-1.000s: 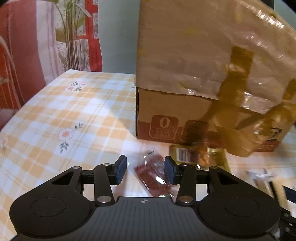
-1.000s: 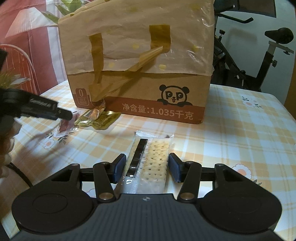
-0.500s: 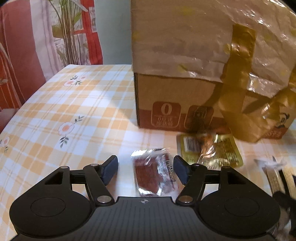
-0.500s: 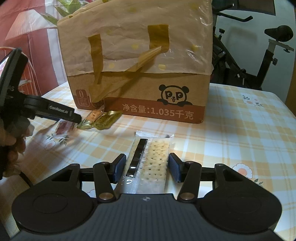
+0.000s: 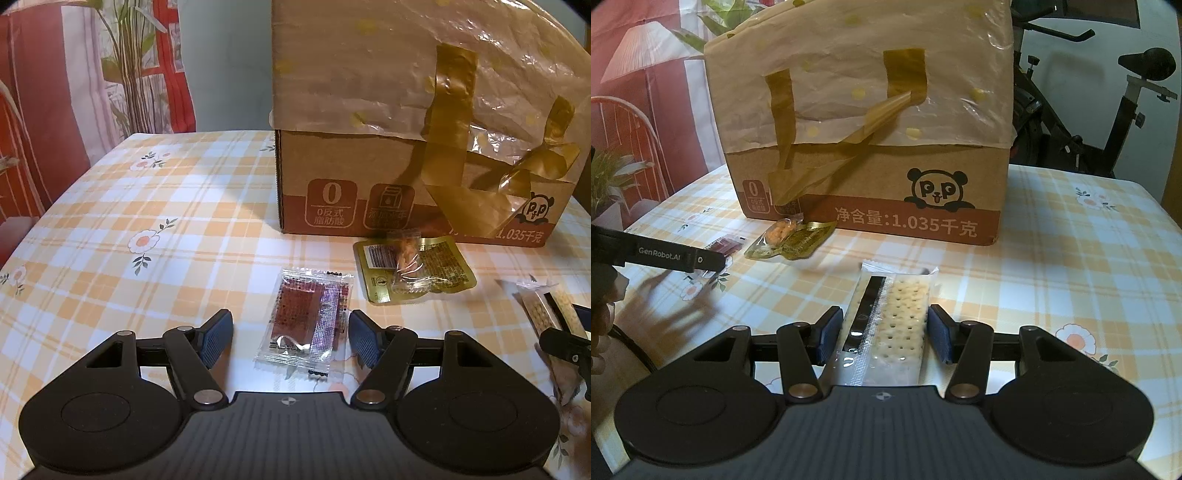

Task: Organize snacks
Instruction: 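Grasp the second wafer bar with the right tool while the left tool grasps the small clear packet, then lift both held packets and carry them over the box, then open both tools to release the packets into the box, then move both tools back to the last snacks on the table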

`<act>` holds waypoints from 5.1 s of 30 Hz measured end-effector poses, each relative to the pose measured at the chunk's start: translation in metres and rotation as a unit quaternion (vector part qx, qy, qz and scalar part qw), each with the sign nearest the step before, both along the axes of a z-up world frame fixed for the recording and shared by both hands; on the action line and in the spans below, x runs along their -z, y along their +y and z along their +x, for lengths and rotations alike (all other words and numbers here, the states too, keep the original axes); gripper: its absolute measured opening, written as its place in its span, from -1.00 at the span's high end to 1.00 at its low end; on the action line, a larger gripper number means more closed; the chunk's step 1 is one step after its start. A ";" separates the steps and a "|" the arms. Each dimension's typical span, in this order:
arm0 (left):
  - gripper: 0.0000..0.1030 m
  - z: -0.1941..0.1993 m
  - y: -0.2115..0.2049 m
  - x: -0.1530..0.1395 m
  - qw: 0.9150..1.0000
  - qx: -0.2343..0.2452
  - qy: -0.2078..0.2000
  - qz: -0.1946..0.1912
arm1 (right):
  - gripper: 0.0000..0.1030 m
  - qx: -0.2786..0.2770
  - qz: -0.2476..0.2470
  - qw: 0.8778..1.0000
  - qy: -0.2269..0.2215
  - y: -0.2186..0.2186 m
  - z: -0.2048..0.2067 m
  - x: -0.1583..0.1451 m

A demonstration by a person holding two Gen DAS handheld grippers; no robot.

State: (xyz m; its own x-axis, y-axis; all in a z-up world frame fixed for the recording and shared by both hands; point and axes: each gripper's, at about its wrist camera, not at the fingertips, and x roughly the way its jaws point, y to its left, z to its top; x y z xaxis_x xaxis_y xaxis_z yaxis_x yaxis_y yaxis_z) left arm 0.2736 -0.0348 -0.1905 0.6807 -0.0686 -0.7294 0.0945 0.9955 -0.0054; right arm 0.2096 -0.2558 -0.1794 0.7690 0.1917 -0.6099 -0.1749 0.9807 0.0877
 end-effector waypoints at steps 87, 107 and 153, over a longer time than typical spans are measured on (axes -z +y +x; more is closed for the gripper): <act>0.10 0.125 -0.069 -0.158 0.979 0.099 -0.141 -0.109 | -0.04 0.039 -0.043 0.983 -0.172 -0.014 0.124 -0.156; -0.26 0.052 -0.019 -0.181 0.971 0.121 -0.182 -0.098 | -0.27 0.054 0.030 0.976 -0.208 -0.026 0.060 -0.165; -0.25 0.015 -0.009 -0.038 0.993 0.074 -0.023 -0.087 | -0.27 0.107 0.009 0.993 -0.046 -0.041 0.003 -0.012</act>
State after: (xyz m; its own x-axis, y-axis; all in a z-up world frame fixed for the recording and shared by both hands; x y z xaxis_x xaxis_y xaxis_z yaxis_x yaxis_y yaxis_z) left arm 0.2885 -0.0437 -0.1528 0.6862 -0.2919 -0.6663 0.2432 0.9553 -0.1680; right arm 0.2124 -0.2969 -0.1677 0.8460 0.0273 -0.5324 0.0301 0.9946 0.0988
